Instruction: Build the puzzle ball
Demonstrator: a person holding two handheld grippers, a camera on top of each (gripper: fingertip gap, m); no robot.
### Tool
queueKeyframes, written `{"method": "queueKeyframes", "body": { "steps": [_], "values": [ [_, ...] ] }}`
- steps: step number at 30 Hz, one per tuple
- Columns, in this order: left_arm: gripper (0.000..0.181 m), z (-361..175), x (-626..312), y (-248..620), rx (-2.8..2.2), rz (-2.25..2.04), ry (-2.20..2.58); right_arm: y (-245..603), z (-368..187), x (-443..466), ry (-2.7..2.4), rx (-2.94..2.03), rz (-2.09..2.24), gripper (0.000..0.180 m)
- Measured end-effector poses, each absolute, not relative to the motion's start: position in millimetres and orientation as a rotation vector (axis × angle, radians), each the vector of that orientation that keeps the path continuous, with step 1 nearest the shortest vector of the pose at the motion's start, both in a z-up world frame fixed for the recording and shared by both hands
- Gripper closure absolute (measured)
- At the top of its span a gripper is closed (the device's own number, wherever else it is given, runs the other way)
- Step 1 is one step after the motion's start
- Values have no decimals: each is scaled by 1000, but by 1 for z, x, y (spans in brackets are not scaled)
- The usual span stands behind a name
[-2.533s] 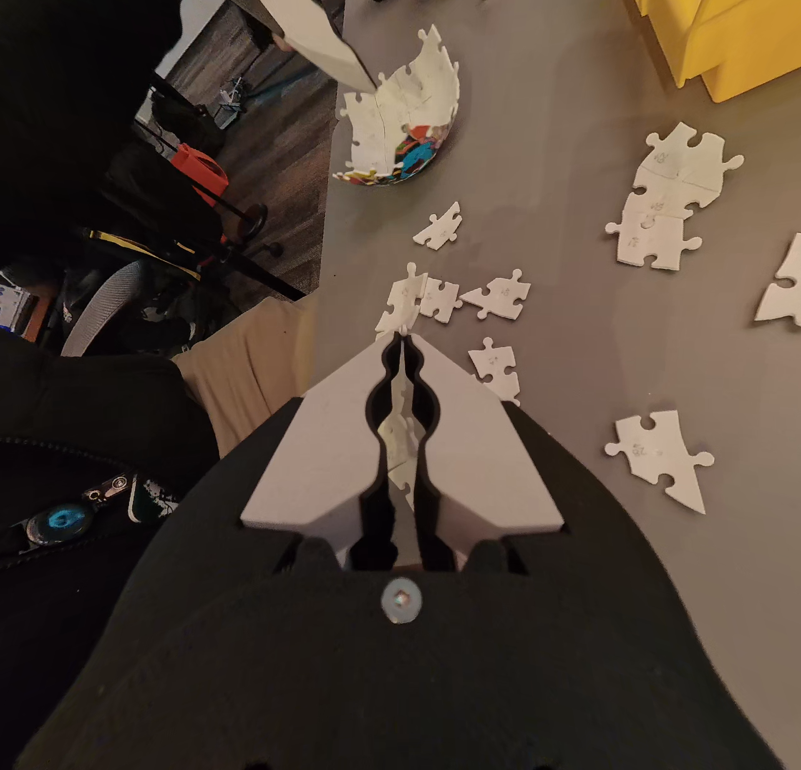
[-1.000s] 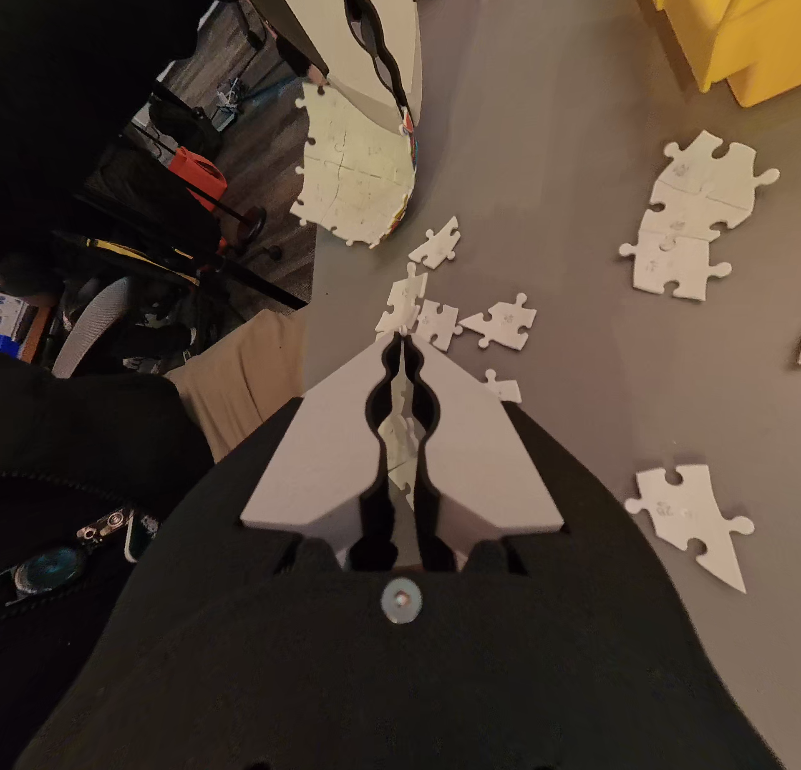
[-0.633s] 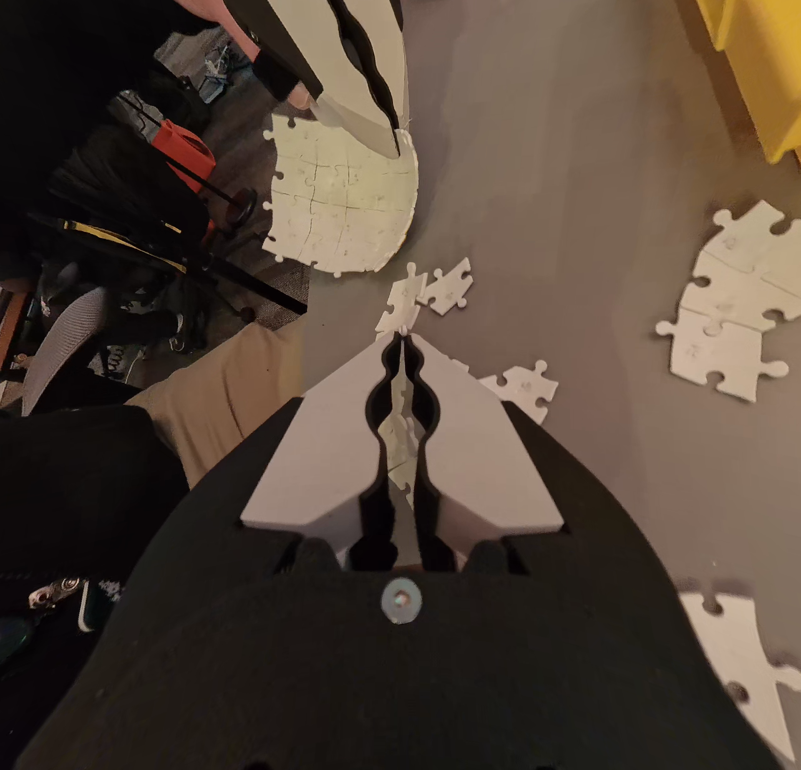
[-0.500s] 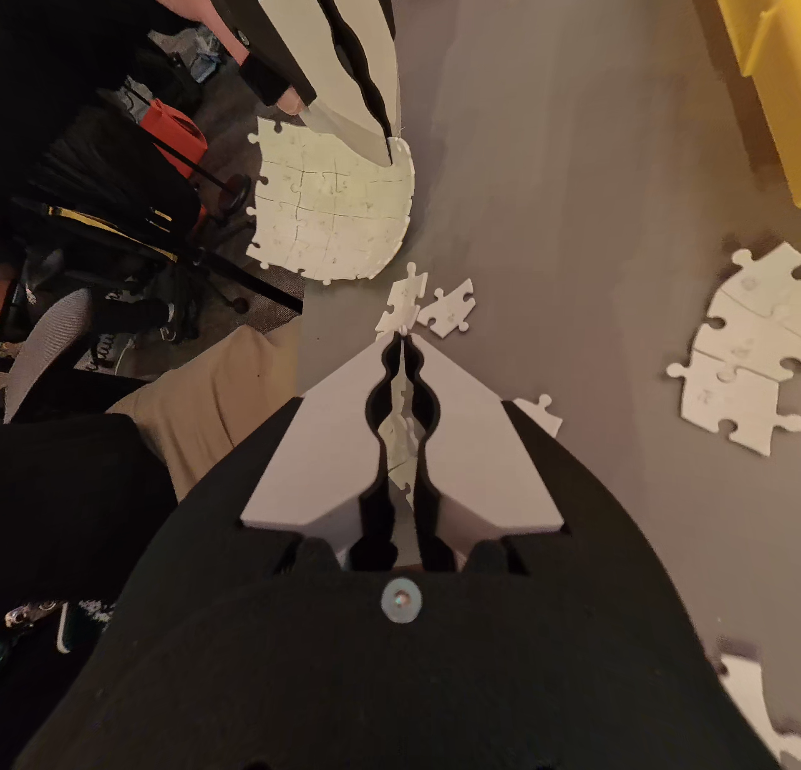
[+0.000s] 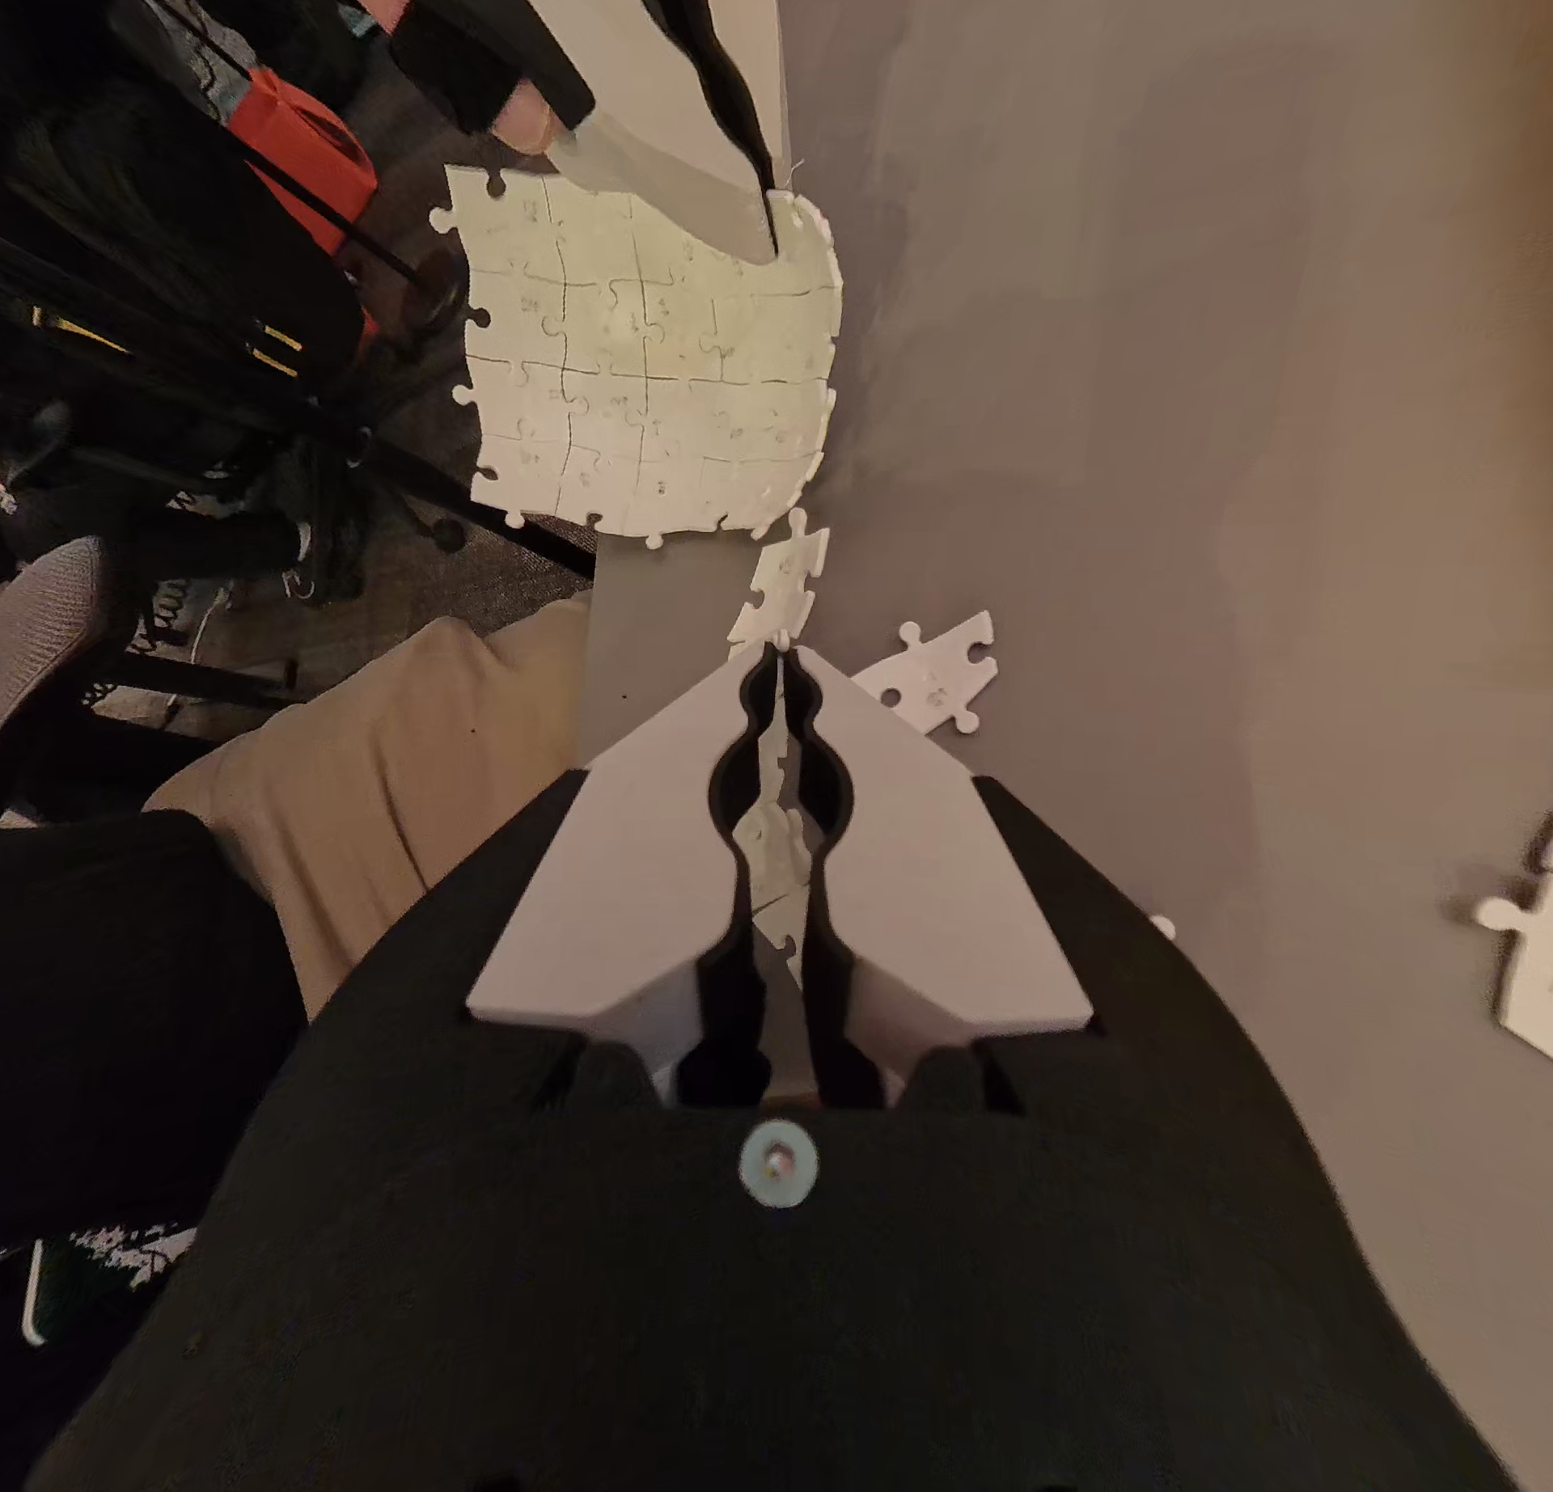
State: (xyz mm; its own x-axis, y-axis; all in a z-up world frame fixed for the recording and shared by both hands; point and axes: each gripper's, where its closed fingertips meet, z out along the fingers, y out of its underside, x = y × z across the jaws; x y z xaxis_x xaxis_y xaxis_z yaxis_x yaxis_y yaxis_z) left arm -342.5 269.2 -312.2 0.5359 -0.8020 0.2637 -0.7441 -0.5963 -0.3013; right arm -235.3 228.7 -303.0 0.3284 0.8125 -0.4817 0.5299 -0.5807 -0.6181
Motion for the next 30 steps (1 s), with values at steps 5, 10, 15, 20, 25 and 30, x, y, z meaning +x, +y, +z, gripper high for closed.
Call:
{"method": "queueKeyframes", "body": {
  "steps": [5, 10, 15, 20, 25, 30],
  "values": [
    [178, -310, -345, 270, -2617, -538, 1313, 224, -309, -240, -1225, -2261, 1125, 180],
    [178, -309, -348, 270, -2623, -503, 1304, 222, -309, -244, -1233, -2256, 1123, 180],
    [178, -308, -349, 271, -2632, -484, 1279, 224, -311, -246, -1203, -2263, 1108, 180],
    [178, -309, -351, 275, -2659, -483, 1181, 239, -310, -247, -1061, -2275, 1080, 180],
    [178, -311, -350, 284, -2693, -496, 1049, 253, -310, -250, -949, -2288, 1050, 180],
    [178, -312, -352, 289, -2714, -481, 947, 267, -310, -249, -811, -2309, 1024, 180]
  ]
}}
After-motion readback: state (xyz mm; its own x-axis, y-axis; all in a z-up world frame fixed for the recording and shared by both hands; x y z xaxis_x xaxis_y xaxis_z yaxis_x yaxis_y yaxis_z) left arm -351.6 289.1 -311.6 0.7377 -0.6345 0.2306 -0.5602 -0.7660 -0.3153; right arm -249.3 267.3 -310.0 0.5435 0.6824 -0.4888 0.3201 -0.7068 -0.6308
